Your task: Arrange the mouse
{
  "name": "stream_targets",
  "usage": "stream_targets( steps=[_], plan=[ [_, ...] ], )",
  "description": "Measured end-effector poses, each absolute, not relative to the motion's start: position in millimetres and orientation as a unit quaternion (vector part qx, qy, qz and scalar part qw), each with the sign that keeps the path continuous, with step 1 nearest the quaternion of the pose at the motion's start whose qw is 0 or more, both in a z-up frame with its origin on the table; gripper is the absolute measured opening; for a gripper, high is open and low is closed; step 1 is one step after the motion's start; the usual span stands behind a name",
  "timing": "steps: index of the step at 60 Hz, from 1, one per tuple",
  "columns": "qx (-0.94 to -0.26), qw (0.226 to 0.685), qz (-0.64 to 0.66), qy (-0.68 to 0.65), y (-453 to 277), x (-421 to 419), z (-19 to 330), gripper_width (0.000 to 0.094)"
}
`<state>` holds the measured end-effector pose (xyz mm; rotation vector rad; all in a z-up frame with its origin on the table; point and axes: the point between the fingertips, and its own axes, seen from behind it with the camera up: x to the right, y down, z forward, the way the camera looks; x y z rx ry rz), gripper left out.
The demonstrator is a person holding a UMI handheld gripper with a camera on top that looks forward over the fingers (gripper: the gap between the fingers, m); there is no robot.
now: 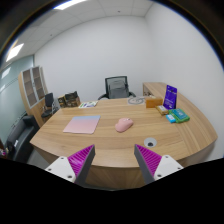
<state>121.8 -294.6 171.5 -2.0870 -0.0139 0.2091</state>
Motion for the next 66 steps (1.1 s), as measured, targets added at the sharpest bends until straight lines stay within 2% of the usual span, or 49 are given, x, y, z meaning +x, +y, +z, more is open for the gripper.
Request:
stream_targets(
  steps=[6, 7, 8, 17, 35, 45, 55, 66],
  plan=[
    [-0.861, 0.504, 0.068, 0.0, -287, 107, 160, 0.0831],
    [-0.862, 0.503, 0.066, -0.002, -281, 130, 164, 0.083],
    [-0.861, 0.504, 0.065, 0.001, -283, 104, 157, 0.083],
    [-0.864, 0.498, 0.069, 0.019, -255, 82, 137, 0.083],
    [-0.854, 0.515, 0.069, 0.024, -116, 102, 85, 0.0828],
    [-0.865, 0.493, 0.086, 0.032, -43, 110, 49, 0.0829],
    [-0.882, 0.463, 0.077, 0.027, -6, 119, 19, 0.0827],
    [-0.887, 0.452, 0.091, 0.018, 21, 112, 12, 0.0828]
  ],
)
